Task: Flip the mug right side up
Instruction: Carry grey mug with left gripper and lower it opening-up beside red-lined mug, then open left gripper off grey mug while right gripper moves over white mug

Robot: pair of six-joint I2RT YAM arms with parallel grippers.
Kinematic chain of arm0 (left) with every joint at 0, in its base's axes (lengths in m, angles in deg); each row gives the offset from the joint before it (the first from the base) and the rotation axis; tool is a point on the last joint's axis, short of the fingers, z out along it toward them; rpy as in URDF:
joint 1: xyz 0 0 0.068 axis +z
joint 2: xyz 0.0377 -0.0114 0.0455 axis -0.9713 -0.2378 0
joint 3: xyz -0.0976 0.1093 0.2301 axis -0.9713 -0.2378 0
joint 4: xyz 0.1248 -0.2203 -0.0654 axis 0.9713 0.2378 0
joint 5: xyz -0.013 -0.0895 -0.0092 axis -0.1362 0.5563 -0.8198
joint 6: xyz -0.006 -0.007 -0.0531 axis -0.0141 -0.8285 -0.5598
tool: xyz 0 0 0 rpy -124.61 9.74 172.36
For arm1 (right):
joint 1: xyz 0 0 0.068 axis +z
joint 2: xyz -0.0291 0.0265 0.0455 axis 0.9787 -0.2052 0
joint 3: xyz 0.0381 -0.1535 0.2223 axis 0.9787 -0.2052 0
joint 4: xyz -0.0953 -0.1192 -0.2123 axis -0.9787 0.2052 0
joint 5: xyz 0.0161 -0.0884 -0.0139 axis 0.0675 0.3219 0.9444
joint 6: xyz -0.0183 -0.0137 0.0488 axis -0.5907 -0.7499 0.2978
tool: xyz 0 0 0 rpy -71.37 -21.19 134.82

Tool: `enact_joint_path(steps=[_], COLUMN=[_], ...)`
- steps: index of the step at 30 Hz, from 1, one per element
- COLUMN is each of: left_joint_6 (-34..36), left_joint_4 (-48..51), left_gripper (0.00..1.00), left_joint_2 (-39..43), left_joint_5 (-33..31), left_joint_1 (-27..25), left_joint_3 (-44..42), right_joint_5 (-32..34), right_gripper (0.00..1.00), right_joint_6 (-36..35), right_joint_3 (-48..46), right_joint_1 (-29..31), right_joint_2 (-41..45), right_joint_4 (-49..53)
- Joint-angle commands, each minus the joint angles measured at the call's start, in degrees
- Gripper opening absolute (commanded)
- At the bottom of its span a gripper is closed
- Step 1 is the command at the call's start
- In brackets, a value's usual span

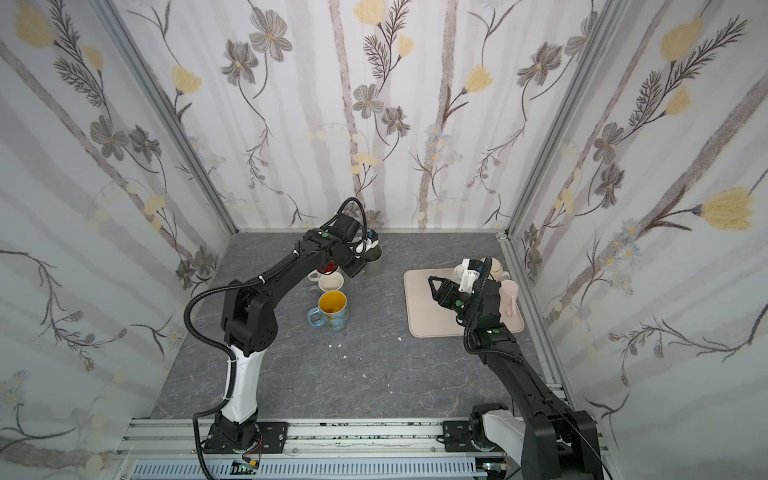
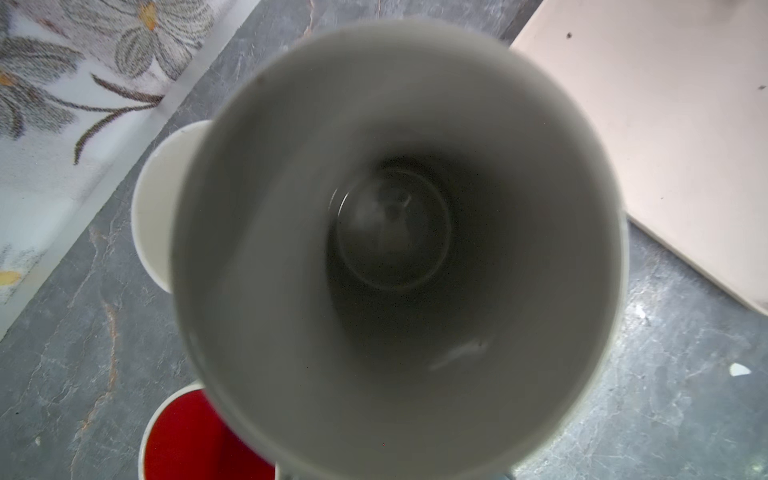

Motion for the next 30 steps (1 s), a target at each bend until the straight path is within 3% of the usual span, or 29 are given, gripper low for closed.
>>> enact_joint_path(steps=[1,17,19,24,30], left_joint_6=[3.6,6.0,6.1,6.1,6.3], left_joint_4=[2.2,5.1,4.8,3.1,1.3], left_gripper=[0.0,0.0,0.07,0.41,0.5], left_joint_2=[-2.0,-5.7,-5.6,-4.8,-2.9], left_joint_5=[-2.1,-1.0,-0.8,-2.4,-2.3], left_joint_1=[0.2,1.9,2.2,2.3,2.4], left_joint_3=[3.3,4.2,3.2,1.5,0.7], right_joint_5=[-0.4,-0.2,-0.3,-0.4,5.4], right_gripper=[0.6,0.6,0.6,0.6,0.59], right_joint_6=[-0.4,-0.4,-0.4,-0.7,-3.5], right_joint_3=[0.0,0.2,0.6,1.4,4.2], right_joint_1=[-0.3,-1.1,-1.1,-1.2,-1.4], right_joint_2=[0.0,-1.2,-1.8,-2.5,-2.4], right_joint_4=[-1.0,-1.1,-1.2,-0.4,7.3])
